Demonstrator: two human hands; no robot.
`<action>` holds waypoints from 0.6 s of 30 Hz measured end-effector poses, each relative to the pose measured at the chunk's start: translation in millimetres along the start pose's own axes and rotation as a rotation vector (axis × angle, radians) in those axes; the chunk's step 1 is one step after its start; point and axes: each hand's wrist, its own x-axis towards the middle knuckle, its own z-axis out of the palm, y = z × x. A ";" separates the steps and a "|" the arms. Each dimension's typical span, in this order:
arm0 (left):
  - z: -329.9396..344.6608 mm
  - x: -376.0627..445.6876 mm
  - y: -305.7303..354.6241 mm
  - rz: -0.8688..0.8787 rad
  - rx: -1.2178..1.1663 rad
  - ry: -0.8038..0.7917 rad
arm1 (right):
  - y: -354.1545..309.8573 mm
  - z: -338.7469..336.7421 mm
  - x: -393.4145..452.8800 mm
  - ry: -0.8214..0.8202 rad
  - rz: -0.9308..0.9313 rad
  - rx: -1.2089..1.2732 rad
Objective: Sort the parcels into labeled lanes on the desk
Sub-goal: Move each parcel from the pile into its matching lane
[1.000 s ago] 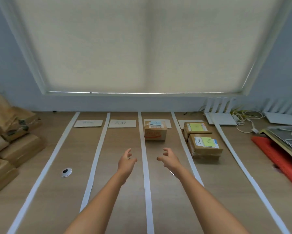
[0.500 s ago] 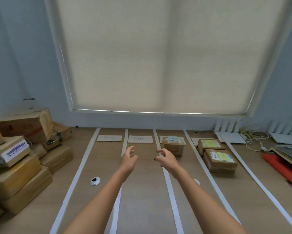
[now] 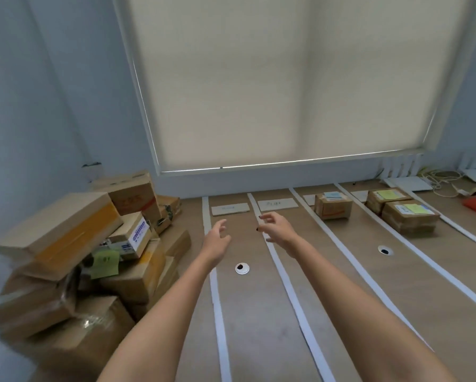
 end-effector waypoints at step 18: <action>-163.9 -61.9 -64.7 -0.101 0.020 0.201 | -74.5 178.9 -26.3 -0.301 -0.066 -0.018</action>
